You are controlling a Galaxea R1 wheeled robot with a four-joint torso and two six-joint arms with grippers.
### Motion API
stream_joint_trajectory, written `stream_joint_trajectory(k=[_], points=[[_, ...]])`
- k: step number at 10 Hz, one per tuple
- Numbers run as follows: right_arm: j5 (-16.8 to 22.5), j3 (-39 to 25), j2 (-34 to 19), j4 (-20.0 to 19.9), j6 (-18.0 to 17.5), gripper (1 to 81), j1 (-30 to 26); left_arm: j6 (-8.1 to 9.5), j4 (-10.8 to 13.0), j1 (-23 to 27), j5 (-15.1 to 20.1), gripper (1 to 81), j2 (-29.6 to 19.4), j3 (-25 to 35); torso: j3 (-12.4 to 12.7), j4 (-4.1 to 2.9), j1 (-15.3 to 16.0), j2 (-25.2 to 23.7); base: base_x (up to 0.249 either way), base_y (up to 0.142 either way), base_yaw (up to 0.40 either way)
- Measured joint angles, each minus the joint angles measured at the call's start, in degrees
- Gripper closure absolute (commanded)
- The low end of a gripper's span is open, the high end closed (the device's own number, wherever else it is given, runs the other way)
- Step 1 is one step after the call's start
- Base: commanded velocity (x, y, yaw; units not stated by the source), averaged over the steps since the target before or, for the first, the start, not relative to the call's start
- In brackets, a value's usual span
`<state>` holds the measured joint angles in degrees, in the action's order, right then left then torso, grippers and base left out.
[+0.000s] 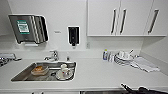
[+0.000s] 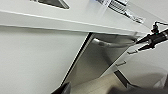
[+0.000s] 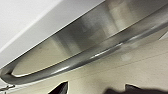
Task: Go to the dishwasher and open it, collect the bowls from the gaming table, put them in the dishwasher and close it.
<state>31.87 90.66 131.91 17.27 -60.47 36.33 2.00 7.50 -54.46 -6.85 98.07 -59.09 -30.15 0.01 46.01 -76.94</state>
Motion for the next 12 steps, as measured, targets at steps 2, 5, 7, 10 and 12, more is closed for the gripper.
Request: stream_joint_trajectory(k=[2,5,7,10,12], points=[[-1.83,2.0,0.13,1.72,-4.0,1.0,-0.41,0.01,0.0,0.0,-0.01,1.0,0.0,0.0,0.0,0.0,0.0,0.0,0.0,0.0,0.0],[-2.27,4.49,1.72,3.54,-13.57,1.0,-0.45,0.0,0.0,0.0,-0.01,1.0,0.0,0.0,0.0,0.0,0.0,0.0,0.0,0.0,0.0],[-2.16,5.51,3.75,7.47,-18.53,1.0,-0.33,0.0,0.0,0.0,-0.01,1.0,0.0,0.0,-0.02,0.0,0.0,0.0,0.0,0.0,0.0],[-2.24,8.29,5.9,8.79,-19.6,1.0,1.24,0.0,0.0,0.0,0.0,1.0,0.0,0.0,-0.02,0.0,0.0,0.0,0.0,0.0,0.0],[-3.01,11.19,7.3,8.98,-19.8,1.0,2.08,0.0,0.02,0.0,0.0,1.0,0.0,0.0,-0.02,0.0,0.0,0.0,0.0,0.0,0.0]])
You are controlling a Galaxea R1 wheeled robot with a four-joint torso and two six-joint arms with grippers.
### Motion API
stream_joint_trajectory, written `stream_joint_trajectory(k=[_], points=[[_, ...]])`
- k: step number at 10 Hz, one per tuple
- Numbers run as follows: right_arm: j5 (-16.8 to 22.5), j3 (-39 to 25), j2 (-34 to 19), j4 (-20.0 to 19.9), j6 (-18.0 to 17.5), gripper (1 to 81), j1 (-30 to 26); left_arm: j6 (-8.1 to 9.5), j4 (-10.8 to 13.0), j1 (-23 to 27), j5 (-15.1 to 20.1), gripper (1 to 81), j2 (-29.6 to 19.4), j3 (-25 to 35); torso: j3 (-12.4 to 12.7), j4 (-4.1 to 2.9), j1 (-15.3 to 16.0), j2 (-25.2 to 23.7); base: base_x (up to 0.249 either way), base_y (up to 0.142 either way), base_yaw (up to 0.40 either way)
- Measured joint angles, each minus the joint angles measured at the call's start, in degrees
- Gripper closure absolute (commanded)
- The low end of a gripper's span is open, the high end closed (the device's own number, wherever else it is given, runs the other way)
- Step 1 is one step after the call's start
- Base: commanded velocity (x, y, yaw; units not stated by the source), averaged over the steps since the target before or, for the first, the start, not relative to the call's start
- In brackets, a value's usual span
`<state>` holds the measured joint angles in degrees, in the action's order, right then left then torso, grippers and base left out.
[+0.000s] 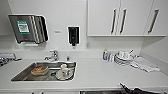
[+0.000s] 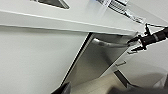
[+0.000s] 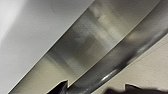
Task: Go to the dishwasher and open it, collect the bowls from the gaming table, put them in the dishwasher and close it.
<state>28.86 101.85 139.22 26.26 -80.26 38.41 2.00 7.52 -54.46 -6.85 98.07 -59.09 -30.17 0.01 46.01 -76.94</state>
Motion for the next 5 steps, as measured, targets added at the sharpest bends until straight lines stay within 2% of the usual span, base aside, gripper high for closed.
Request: stream_joint_trajectory(k=[5], points=[[-2.54,5.58,4.69,1.72,-0.41,1.0,1.63,0.0,-0.02,0.0,-0.01,1.0,0.0,0.0,0.0,0.0,0.0,0.0,0.0,0.0,0.0]])
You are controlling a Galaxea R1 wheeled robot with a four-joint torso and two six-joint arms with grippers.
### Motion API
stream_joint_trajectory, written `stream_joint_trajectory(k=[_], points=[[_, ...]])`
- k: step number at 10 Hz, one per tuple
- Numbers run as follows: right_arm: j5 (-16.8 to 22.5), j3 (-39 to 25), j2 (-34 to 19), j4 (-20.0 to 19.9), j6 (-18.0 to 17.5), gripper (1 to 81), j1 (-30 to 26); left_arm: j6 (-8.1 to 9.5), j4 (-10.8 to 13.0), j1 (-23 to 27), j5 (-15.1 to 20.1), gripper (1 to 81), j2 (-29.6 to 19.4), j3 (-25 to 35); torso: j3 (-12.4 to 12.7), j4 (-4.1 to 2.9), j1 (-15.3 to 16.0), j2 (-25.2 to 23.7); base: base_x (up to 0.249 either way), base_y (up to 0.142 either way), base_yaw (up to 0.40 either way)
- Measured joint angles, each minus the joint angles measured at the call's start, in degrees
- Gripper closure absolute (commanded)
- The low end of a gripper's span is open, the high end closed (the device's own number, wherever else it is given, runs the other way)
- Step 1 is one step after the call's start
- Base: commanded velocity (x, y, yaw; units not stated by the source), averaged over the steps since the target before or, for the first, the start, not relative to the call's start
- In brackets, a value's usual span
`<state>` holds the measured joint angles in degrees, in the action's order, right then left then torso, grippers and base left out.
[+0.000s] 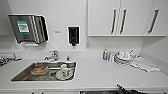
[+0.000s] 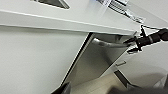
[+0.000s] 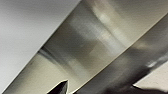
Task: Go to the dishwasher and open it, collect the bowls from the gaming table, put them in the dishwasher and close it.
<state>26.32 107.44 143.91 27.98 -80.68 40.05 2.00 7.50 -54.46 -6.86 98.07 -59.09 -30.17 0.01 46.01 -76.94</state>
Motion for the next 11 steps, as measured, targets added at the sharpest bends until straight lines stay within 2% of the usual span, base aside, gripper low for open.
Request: stream_joint_trajectory(k=[6,11], points=[[-4.24,0.12,-0.28,3.89,-1.02,1.0,1.77,0.0,-0.01,0.0,0.01,1.0,0.02,-0.61,0.0,0.0,0.02,0.0,0.0,0.0,0.0],[-5.79,-5.73,-4.41,5.78,-0.99,1.0,4.16,0.0,0.0,0.0,0.01,1.0,0.07,-0.76,0.02,0.0,0.02,0.0,0.0,0.0,0.0]])
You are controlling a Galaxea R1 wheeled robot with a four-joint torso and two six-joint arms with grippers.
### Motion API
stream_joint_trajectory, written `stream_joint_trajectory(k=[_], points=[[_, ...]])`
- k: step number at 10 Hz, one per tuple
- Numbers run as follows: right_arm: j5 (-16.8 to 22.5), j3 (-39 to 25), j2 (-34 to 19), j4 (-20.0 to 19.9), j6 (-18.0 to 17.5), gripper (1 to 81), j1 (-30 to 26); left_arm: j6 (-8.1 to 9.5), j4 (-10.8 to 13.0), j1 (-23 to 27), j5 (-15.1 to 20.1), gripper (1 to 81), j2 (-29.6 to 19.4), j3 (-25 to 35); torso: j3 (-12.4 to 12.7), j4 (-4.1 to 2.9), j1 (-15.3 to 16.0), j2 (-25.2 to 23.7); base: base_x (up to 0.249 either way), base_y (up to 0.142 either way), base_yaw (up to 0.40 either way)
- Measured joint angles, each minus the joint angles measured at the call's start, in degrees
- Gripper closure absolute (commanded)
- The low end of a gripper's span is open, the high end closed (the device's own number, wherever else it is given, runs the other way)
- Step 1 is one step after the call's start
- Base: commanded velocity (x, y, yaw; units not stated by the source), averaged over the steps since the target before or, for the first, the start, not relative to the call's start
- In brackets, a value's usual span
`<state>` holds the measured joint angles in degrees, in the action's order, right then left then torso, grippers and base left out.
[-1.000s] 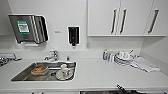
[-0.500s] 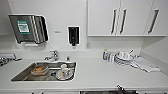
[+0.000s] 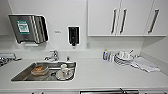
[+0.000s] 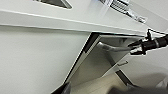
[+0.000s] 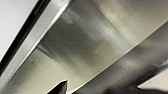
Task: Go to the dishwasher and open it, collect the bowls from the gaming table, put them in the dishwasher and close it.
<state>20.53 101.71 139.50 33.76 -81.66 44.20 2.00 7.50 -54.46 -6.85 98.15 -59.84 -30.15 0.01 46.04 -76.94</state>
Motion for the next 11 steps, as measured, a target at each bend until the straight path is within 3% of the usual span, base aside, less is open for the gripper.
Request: stream_joint_trajectory(k=[4,11], points=[[0.09,-0.99,-0.44,1.02,-0.04,1.0,0.56,0.0,0.0,0.0,0.0,1.0,0.61,-0.13,0.0,0.0,0.0,0.0,0.0,0.0,0.0],[2.01,0.06,0.35,1.63,-0.04,1.0,1.11,0.01,-0.04,0.02,0.27,1.0,0.61,-0.24,-0.02,0.0,0.02,0.02,-0.072,0.0,0.0]])
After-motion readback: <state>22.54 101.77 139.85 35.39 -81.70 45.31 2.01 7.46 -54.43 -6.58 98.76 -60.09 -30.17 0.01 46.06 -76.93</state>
